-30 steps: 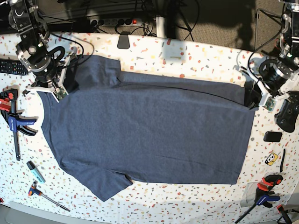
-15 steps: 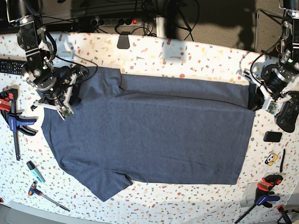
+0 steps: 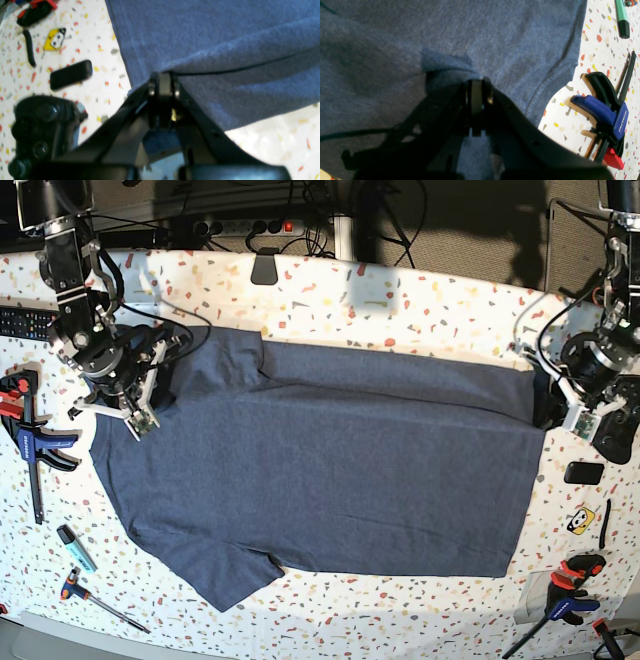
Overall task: Fold the T-shirt properly
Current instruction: 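Regrasp the collar-side edge with both grippers and tug it taut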
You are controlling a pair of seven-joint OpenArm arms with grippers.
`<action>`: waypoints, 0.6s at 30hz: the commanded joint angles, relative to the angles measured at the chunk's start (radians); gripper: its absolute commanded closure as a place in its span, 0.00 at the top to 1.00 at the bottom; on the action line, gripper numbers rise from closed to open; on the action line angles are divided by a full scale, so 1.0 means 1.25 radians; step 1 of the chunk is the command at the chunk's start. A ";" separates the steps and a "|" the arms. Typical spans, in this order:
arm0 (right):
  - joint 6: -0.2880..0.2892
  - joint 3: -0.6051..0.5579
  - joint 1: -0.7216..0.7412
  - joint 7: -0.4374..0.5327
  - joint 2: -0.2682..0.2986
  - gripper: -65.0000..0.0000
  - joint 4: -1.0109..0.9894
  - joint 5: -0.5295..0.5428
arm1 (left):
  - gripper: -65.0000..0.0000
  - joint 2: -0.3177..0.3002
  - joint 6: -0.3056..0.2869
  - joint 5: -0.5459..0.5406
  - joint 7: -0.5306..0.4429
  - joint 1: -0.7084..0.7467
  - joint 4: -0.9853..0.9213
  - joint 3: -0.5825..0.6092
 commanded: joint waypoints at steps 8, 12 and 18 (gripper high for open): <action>-0.035 0.009 0.029 0.018 0.014 0.15 0.016 -0.002 | 0.34 -0.021 0.102 0.010 0.009 -0.012 0.012 -0.008; -0.047 0.009 0.029 0.018 0.013 0.15 0.047 0.001 | 0.34 -0.030 0.157 0.063 0.039 -0.012 0.012 -0.009; -0.048 0.009 0.024 -0.042 0.013 0.15 0.117 0.092 | 0.34 -0.031 0.201 -0.072 0.062 -0.009 0.014 -0.009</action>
